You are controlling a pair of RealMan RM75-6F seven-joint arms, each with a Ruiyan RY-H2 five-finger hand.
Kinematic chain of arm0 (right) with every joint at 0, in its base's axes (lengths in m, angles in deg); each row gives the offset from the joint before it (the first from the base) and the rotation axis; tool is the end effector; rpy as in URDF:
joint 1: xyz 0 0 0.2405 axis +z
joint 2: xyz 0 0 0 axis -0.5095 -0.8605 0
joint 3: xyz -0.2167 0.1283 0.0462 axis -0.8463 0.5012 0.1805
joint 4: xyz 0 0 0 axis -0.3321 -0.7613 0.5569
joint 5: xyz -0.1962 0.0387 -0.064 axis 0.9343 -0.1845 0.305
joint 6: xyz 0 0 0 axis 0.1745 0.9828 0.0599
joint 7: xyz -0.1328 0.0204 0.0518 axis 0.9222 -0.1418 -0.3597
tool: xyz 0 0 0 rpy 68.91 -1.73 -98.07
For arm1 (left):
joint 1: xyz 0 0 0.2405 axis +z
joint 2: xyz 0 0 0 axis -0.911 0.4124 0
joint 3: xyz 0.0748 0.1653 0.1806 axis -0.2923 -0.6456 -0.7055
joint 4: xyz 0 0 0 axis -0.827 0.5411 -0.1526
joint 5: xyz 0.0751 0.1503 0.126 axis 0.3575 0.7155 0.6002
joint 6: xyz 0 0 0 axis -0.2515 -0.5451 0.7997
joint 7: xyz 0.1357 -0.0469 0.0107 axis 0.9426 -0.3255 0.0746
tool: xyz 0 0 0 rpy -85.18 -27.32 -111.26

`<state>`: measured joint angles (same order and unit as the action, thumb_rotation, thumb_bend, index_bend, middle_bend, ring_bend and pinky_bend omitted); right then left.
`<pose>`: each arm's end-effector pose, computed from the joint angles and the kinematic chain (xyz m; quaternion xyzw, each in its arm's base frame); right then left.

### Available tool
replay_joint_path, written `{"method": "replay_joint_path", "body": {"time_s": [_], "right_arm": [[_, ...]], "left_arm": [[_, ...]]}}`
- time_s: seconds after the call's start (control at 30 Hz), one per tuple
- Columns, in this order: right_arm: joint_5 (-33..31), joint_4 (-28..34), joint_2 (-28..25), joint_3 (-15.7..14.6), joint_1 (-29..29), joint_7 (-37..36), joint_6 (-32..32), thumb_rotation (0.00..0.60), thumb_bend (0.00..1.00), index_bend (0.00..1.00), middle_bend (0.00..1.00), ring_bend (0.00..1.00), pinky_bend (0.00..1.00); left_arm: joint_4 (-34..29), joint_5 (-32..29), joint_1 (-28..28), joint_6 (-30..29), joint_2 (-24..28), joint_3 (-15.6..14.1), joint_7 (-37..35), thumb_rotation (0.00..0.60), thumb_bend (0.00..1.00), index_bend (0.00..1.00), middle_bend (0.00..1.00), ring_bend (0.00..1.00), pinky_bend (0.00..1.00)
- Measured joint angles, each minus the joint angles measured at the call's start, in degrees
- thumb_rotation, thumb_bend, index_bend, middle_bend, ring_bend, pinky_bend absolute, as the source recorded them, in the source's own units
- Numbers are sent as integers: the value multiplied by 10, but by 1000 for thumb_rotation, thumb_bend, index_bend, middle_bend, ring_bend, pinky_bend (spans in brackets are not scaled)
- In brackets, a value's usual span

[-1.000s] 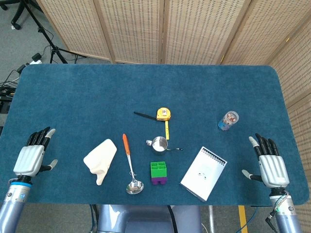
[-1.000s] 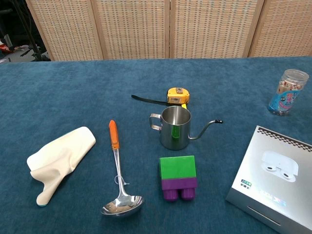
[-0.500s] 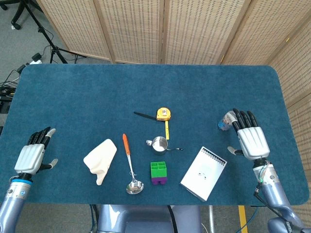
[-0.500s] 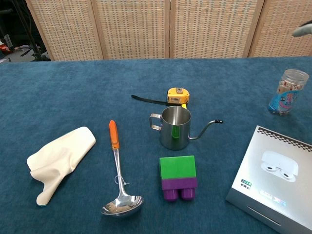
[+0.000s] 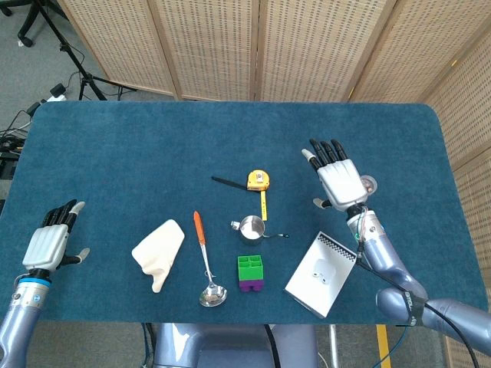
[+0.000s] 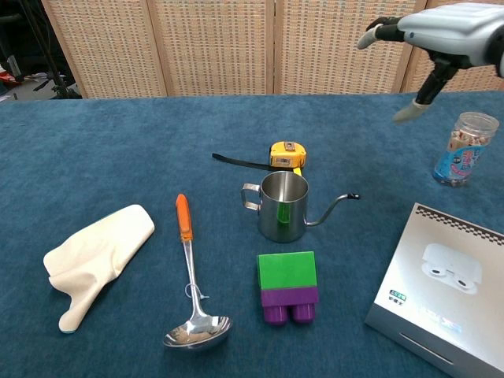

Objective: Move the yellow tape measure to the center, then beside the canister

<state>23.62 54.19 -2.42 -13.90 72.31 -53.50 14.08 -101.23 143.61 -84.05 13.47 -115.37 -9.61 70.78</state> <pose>-0.1379 -0.3902 0.0768 0.7310 -0.2667 0.3612 0.5139 -0.3060 0.2437 0.0959 -0.6021 -0.4925 -0.3110 0.5461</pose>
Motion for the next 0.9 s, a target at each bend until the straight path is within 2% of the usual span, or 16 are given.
{"method": "replay_joint_path", "body": {"time_s": [0.47,0.7,0.9], "right_arm": [[-166,-60,87,-8,127,94,-57,600,53,138,35,0,6],[-211,-108,118,-17,170,91,-95,600,53,146,35,0,6],[-223,-183,151,-26,201,65,-137,600,53,146,34,0,6]], "left_arm": [[17,-13,-1,27,-1,10,-13,600,264,32,0,0,3],[17,-14,0,35,2,14,-21,600,265,32,0,0,3],[22,-19,-2,45,1,15,-22,600,265,32,0,0,3]]}}
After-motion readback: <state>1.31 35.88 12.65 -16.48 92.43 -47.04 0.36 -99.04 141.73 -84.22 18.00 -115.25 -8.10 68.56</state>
